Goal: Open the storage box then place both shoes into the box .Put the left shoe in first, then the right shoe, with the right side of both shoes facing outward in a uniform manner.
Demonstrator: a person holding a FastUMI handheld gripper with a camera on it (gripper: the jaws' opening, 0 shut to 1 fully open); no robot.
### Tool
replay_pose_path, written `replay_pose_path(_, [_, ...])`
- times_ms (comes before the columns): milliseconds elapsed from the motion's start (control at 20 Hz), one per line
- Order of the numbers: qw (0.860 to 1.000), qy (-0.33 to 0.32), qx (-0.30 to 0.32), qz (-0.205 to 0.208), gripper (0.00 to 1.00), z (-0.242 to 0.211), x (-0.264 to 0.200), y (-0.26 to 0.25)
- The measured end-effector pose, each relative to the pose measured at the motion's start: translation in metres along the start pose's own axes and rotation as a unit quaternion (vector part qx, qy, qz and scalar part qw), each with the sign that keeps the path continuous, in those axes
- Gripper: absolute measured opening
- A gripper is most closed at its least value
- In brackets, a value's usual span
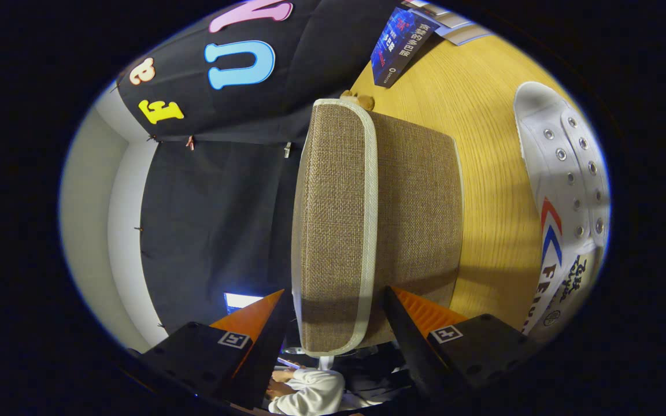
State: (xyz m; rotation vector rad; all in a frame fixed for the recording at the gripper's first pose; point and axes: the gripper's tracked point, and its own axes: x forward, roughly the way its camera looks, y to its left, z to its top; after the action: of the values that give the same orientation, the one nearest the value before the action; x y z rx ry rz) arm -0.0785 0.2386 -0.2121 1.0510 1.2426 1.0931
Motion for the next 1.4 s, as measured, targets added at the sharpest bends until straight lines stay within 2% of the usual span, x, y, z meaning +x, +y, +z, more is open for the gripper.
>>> replay_pose_path(250, [0.999,0.0,0.028,0.027,0.96,0.003,-0.015,0.022])
replay_pose_path(600, [0.998,-0.017,0.057,0.03,0.95,0.01,-0.038,0.041])
replay_pose_path(650, [0.998,-0.022,0.056,0.03,0.92,0.012,-0.039,0.045])
replay_pose_path(750, [0.997,-0.019,0.061,0.037,0.74,0.012,-0.038,0.058])
replay_pose_path(800, [0.997,-0.009,0.066,0.038,0.74,0.008,-0.037,0.063])
replay_pose_path(900, [0.996,0.001,0.079,0.045,0.59,0.007,-0.033,0.071])
replay_pose_path(1000, [0.993,0.025,0.101,0.051,0.56,-0.003,-0.03,0.082])
replay_pose_path(1100, [0.994,0.007,0.107,0.021,0.29,0.007,-0.026,0.077])
replay_pose_path(1150, [0.994,0.0,0.107,0.025,0.13,0.007,-0.028,0.082])
replay_pose_path(1400, [0.996,-0.014,0.079,0.025,0.05,0.009,-0.025,0.109])
